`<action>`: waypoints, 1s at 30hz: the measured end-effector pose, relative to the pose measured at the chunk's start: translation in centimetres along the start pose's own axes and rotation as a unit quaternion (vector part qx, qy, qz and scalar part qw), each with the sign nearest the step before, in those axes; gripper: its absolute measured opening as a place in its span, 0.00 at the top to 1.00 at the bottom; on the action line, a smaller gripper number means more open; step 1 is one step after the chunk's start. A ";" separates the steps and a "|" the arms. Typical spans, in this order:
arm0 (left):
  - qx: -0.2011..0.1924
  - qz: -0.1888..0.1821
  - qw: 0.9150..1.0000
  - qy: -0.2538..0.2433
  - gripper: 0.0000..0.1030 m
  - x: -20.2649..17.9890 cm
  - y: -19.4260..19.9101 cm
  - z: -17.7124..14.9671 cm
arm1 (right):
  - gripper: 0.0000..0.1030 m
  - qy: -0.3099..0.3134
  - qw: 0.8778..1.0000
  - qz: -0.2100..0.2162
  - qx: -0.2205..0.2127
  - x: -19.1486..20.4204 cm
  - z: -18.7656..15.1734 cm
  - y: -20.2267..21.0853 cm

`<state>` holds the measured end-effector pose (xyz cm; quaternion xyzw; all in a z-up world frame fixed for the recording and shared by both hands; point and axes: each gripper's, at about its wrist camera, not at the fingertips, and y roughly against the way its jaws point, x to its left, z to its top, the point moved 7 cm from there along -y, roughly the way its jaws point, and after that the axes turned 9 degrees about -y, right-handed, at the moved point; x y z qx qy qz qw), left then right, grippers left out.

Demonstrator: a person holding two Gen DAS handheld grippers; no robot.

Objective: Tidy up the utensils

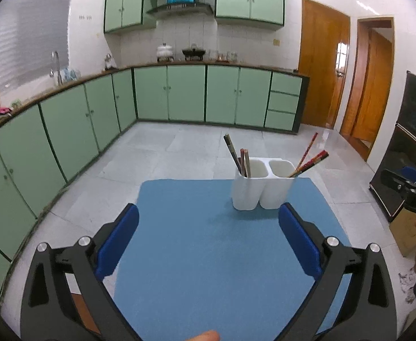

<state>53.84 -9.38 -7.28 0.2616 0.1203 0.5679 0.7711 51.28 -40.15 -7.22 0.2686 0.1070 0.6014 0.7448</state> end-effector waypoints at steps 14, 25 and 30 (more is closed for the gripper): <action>-0.042 0.005 0.999 0.011 0.07 -1.3 12.6 -7.0 | 0.06 0.011 0.997 -0.006 -0.074 1.2 -8.0 13.9; -0.065 0.015 0.997 0.023 0.07 -2.8 23.3 -11.7 | 0.06 0.031 0.990 -0.019 -0.138 2.1 -12.2 25.3; -0.087 0.037 0.995 0.028 0.07 -3.0 28.5 -13.0 | 0.06 0.033 0.986 -0.014 -0.164 2.3 -13.2 29.9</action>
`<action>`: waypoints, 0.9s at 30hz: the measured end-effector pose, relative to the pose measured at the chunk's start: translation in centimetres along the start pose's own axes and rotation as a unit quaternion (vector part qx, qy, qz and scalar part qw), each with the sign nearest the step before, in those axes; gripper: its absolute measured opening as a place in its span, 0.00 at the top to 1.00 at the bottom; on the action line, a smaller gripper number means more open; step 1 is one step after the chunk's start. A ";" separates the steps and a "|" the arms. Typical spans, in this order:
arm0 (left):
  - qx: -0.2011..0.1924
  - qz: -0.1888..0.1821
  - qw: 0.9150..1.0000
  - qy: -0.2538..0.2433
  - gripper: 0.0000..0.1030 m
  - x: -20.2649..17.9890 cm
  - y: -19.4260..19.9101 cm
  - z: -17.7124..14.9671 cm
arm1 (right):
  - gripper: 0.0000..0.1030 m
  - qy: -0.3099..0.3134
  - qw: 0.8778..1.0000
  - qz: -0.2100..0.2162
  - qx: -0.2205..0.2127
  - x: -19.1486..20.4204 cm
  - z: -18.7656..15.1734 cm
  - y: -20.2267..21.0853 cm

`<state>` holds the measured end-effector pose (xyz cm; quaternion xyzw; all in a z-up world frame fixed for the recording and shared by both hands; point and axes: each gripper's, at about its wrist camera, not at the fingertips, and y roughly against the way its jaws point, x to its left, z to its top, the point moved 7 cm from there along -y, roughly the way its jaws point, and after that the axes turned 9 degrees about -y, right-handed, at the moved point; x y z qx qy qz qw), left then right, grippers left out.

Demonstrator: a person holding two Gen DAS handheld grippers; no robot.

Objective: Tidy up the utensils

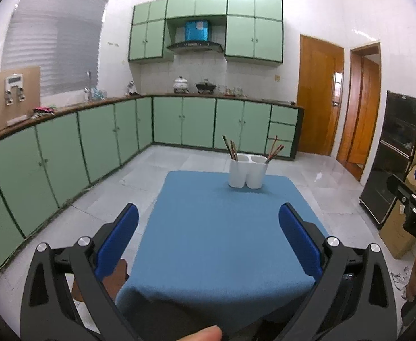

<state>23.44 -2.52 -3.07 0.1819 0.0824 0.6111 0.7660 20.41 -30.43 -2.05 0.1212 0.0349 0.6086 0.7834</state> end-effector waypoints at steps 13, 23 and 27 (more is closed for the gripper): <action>-0.013 0.052 0.999 -0.002 0.07 -0.6 11.4 -3.0 | 0.06 -0.032 0.999 0.019 -0.007 0.0 -1.3 9.2; -0.018 0.097 0.995 0.030 0.07 2.1 17.9 -4.2 | 0.06 -0.040 0.999 0.023 -0.012 -0.4 -2.5 13.7; -0.024 0.112 0.993 0.035 0.07 2.9 19.6 -4.3 | 0.06 -0.039 0.999 0.014 -0.023 -0.8 -2.4 14.9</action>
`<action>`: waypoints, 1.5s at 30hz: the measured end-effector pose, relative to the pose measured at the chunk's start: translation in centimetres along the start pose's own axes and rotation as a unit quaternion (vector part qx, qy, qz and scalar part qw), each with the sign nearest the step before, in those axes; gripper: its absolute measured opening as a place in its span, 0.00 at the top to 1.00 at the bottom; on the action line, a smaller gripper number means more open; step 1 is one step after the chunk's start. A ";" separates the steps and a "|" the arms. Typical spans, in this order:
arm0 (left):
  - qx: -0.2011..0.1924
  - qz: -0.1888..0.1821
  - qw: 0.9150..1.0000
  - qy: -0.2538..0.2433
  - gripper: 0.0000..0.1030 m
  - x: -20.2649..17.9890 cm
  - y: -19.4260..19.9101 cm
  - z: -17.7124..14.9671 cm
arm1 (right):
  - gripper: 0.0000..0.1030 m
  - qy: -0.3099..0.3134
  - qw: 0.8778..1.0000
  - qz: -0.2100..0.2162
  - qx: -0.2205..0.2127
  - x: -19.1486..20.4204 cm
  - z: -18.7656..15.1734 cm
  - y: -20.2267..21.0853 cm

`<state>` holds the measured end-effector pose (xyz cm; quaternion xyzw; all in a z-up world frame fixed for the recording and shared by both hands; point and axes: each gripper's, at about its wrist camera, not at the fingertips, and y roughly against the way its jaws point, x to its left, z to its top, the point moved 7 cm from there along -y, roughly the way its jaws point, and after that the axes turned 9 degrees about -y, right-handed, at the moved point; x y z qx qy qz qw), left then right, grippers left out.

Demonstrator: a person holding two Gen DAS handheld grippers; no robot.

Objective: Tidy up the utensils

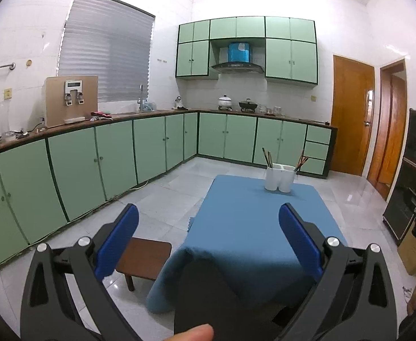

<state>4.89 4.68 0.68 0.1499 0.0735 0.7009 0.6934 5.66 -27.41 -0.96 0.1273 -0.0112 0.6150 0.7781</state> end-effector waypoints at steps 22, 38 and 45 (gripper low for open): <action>-0.002 -0.013 1.000 -0.002 0.07 -1.1 1.1 0.3 | 0.06 -0.006 1.000 0.003 0.001 -0.9 -0.1 1.3; -0.012 -0.008 1.000 -0.013 0.07 -1.8 1.7 0.1 | 0.06 -0.012 1.000 -0.001 -0.002 -0.9 -0.2 1.8; -0.012 -0.008 1.000 -0.016 0.07 -1.9 1.7 0.0 | 0.06 -0.011 1.000 -0.001 -0.003 -0.8 -0.4 2.0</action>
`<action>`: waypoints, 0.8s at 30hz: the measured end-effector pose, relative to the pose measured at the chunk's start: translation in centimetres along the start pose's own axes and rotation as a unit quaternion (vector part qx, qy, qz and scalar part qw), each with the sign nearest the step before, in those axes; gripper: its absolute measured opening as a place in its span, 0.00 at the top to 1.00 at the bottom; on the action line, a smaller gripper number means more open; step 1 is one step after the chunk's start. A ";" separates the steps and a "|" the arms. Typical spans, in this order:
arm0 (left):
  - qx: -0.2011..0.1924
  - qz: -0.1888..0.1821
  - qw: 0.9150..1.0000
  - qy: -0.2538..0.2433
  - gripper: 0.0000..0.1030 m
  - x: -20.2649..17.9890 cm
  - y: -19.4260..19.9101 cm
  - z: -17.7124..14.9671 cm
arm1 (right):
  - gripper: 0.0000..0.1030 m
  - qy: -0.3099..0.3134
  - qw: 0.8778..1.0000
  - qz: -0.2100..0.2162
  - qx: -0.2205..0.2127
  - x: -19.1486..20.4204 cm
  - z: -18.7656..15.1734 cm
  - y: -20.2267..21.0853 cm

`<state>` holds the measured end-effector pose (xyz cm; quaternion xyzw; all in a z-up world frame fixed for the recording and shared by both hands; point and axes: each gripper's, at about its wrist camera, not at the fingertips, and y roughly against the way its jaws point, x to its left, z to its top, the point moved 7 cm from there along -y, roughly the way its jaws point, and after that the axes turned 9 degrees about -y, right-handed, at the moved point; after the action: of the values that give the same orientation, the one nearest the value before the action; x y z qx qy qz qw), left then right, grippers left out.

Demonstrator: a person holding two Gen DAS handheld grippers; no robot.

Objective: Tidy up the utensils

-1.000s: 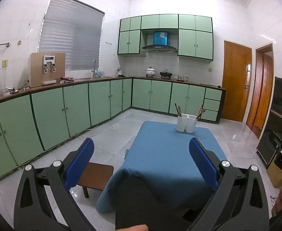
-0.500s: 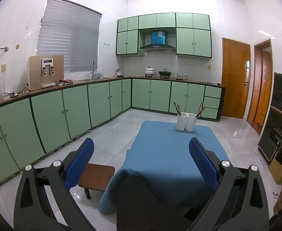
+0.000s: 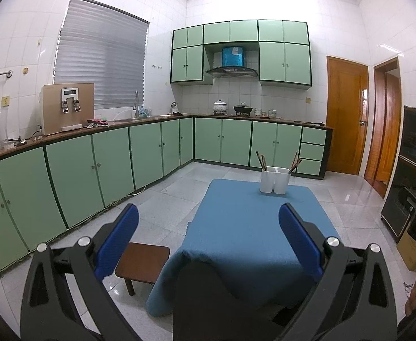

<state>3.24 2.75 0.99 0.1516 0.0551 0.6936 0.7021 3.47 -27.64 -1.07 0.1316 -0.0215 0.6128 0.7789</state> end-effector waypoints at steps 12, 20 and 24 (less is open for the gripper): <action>0.004 -0.001 1.000 0.003 0.07 0.1 0.0 -0.2 | 0.06 0.000 1.000 0.001 0.002 0.1 -0.1 0.1; 0.007 -0.001 1.000 0.004 0.07 0.2 -0.2 -0.2 | 0.06 0.001 1.000 0.001 0.004 0.3 -0.3 0.1; 0.007 0.000 1.000 0.003 0.07 0.2 -0.3 -0.1 | 0.06 0.000 1.000 0.001 0.003 0.3 -0.4 0.1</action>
<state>3.48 2.98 0.79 0.1541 0.0622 0.6936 0.7010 3.44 -27.26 -1.34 0.1340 -0.0196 0.6136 0.7779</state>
